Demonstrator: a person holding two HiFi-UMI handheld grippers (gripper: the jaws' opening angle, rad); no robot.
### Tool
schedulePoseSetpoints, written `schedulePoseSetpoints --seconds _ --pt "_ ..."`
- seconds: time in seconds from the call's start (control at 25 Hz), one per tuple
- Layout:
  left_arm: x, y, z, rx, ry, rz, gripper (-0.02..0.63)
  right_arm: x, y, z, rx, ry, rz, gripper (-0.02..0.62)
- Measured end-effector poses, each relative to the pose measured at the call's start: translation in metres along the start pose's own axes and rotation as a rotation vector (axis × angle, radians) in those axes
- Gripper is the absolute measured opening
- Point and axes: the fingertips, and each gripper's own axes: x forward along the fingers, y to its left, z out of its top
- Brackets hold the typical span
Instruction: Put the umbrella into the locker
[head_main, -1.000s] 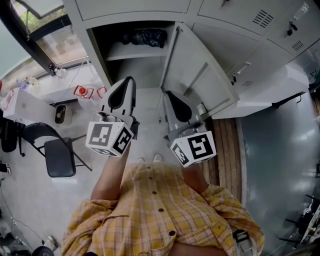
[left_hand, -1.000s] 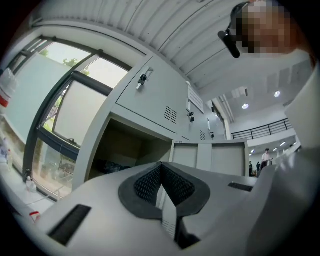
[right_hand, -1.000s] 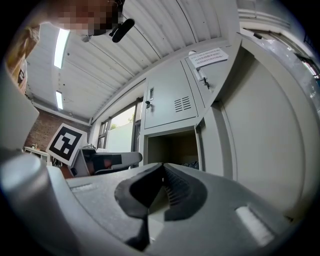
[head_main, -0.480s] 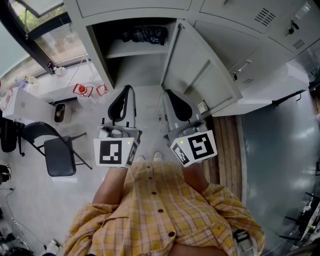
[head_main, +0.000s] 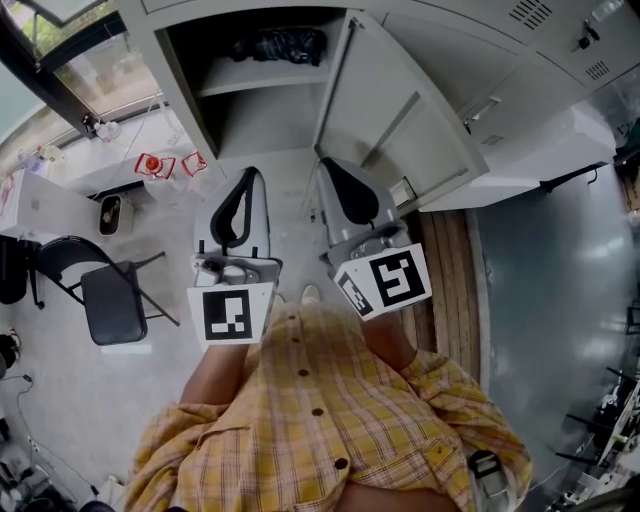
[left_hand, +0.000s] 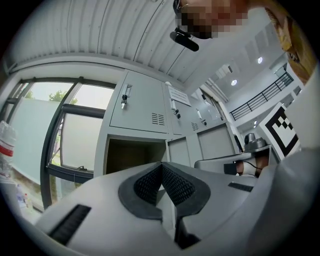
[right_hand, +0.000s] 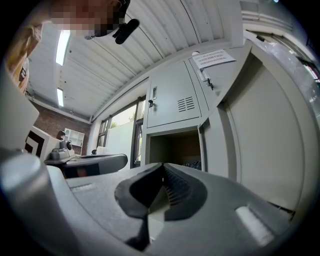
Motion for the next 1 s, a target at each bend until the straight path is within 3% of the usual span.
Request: schedulePoseSetpoints --seconds 1.0 --pt "0.001 -0.012 -0.007 0.002 0.021 -0.021 0.002 -0.008 -0.002 0.0 -0.022 -0.021 -0.008 -0.002"
